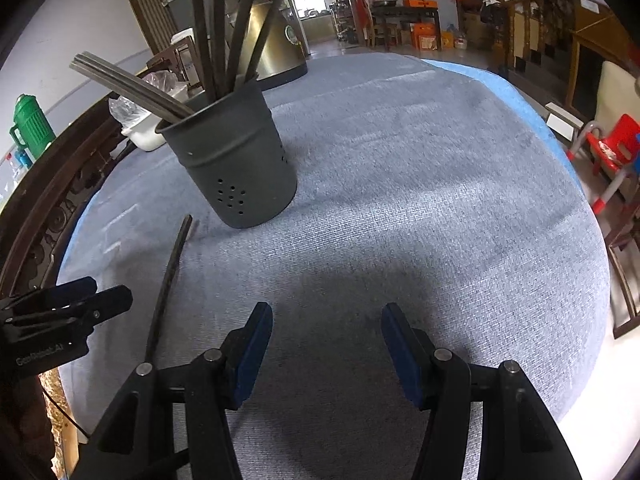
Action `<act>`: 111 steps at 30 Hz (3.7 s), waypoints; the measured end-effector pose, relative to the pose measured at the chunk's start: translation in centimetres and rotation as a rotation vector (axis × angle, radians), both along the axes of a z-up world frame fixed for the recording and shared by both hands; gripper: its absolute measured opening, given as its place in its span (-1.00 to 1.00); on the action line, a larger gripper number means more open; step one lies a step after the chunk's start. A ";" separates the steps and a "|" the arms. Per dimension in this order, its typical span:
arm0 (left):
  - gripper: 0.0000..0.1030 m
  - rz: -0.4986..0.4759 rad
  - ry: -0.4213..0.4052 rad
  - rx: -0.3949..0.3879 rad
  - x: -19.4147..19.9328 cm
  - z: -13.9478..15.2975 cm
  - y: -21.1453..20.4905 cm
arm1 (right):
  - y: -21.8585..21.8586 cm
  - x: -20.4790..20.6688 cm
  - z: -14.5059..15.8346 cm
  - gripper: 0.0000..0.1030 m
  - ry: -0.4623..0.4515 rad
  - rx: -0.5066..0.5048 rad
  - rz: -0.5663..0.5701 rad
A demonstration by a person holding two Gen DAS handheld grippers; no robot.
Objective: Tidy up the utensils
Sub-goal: 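Lower the open left tool onto the last dark chopstick on the cloth, then close the left tool on the dark chopstick and lift it, then carry the held chopstick upright with the left tool over the grey cup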
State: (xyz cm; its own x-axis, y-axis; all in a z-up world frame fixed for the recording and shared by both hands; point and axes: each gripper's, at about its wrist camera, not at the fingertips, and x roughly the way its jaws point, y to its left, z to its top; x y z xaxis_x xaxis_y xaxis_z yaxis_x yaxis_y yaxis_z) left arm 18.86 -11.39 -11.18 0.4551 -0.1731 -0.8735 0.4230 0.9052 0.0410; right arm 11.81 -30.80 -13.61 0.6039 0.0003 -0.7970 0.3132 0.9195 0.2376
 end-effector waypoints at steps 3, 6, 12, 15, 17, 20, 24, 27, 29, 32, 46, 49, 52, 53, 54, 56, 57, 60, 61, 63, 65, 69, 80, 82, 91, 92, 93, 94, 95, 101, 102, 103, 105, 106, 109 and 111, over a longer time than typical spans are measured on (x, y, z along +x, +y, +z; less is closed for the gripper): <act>0.33 -0.011 -0.002 0.006 0.1 -0.1 -0.4 | 0.1 0.2 0.0 0.19 0.010 -0.026 0.003; 0.33 -0.021 -0.003 0.008 0.2 -0.1 -0.7 | 0.2 0.4 -0.1 0.14 0.031 -0.078 -0.002; 0.33 -0.028 0.004 0.009 0.8 -0.4 -1.3 | -0.4 0.8 -0.3 0.14 0.069 -0.167 -0.028; 0.33 -0.032 0.009 0.010 1.0 -0.5 -1.5 | -0.1 1.0 -0.3 0.14 0.078 -0.194 -0.025; 0.33 -0.035 0.010 0.011 1.2 -0.7 -1.7 | -0.2 1.0 -0.3 0.15 0.077 -0.190 -0.029; 0.33 -0.037 0.013 0.011 1.3 -0.8 -1.9 | -0.3 1.1 -0.3 0.15 0.078 -0.189 -0.027; 0.33 -0.040 0.014 0.014 1.7 -0.9 -2.3 | -0.2 1.2 -0.3 0.15 0.077 -0.189 -0.027; 0.33 -0.040 0.017 0.016 1.7 -1.0 -2.4 | -0.1 1.2 -0.4 0.15 0.077 -0.189 -0.027; 0.33 -0.037 0.024 0.016 1.8 -1.1 -2.4 | -0.1 1.2 -0.4 0.15 0.077 -0.188 -0.028; 0.33 -0.032 0.042 0.008 1.9 -1.5 -2.2 | -0.1 1.2 -0.4 0.15 0.076 -0.188 -0.028; 0.33 0.012 0.142 -0.088 3.4 -2.6 -1.6 | 0.0 1.1 -0.3 0.16 0.069 -0.183 -0.028; 0.33 0.010 0.144 -0.089 4.0 -2.6 -2.0 | 0.0 1.1 -0.4 0.16 0.069 -0.183 -0.029; 0.30 0.004 0.138 -0.091 4.4 -2.7 -2.6 | 0.1 1.0 -0.4 0.16 0.068 -0.184 -0.028; 0.29 0.003 0.131 -0.082 4.5 -2.7 -2.8 | 0.1 1.0 -0.4 0.16 0.068 -0.184 -0.028; 0.27 0.004 0.124 -0.074 4.4 -2.8 -3.1 | 0.1 1.1 -0.4 0.16 0.069 -0.185 -0.028; 0.09 -0.001 0.100 -0.053 4.3 -2.8 -3.3 | 0.1 1.0 -0.4 0.16 0.068 -0.184 -0.029; -0.08 -0.006 0.091 -0.049 4.3 -2.9 -3.4 | 0.1 1.0 -0.4 0.16 0.068 -0.185 -0.029; -0.58 -0.022 0.091 -0.076 4.5 -3.0 -3.1 | 0.1 1.1 -0.4 0.16 0.070 -0.186 -0.029; -0.72 -0.027 0.094 -0.084 3.9 -2.7 -2.9 | 0.1 1.1 -0.4 0.16 0.070 -0.185 -0.029; -0.81 -0.036 0.105 -0.104 3.9 -2.7 -2.8 | 0.1 1.1 -0.4 0.16 0.073 -0.185 -0.028; -0.81 -0.040 0.119 -0.131 3.8 -2.7 -2.3 | 0.2 1.1 -0.4 0.16 0.076 -0.184 -0.026; -0.83 -0.029 0.166 -0.177 3.8 -2.7 -0.6 | 0.2 1.1 -0.4 0.16 0.080 -0.183 -0.023; -0.79 0.022 0.267 -0.220 4.2 -3.0 2.4 | 0.3 1.3 0.0 0.15 0.075 -0.066 0.019; -0.64 0.017 0.268 -0.219 4.7 -2.8 2.1 | 0.5 1.5 0.0 0.15 0.075 -0.043 0.037; -0.47 0.012 0.229 -0.208 7.0 -2.6 -0.3 | 2.0 3.5 0.3 0.16 0.077 0.016 0.106; -0.47 0.011 0.226 -0.212 7.2 -2.5 -0.3 | 2.3 3.9 0.2 0.16 0.077 0.013 0.117; -0.51 0.012 0.222 -0.212 7.4 -2.6 -0.3 | 2.6 4.0 0.2 0.16 0.074 0.007 0.121; -0.59 0.013 0.218 -0.213 7.6 -2.6 -0.2 | 2.9 4.3 0.2 0.16 0.071 -0.001 0.126; -0.63 0.018 0.213 -0.214 7.8 -2.6 -0.2 | 3.2 4.5 0.2 0.16 0.068 -0.006 0.132; -0.85 0.034 0.212 -0.245 7.9 -2.7 0.9 | 4.2 5.0 0.0 -0.23 0.048 -0.065 0.139; -0.86 0.037 0.209 -0.248 7.9 -2.7 1.0 | 4.3 5.0 -0.1 -0.23 0.048 -0.071 0.142; -0.86 0.041 0.205 -0.248 7.9 -2.7 1.0 | 4.4 4.9 -0.1 -0.23 0.049 -0.083 0.146; -0.86 0.045 0.193 -0.241 7.6 -2.5 1.0 | 4.7 4.6 -0.1 -0.23 0.053 -0.106 0.153; -0.87 0.048 0.184 -0.240 7.4 -2.3 1.0 | 4.9 4.5 -0.1 -0.23 0.054 -0.118 0.157; -0.87 0.052 0.152 -0.244 6.3 -1.1 0.9 | 5.2 4.2 0.0 -0.22 0.052 -0.143 0.167; -0.87 0.051 0.123 -0.244 5.9 -0.3 1.0 | 5.4 4.5 0.0 -0.22 0.052 -0.149 0.168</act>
State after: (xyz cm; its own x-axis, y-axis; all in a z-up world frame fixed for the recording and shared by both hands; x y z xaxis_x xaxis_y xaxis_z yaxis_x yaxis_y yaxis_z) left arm 24.76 -10.37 -11.47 0.3618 -0.3653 -0.8577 0.3652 0.9020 -0.2301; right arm 16.26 -25.39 -13.65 0.5636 -0.0226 -0.8257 0.1611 0.9834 0.0831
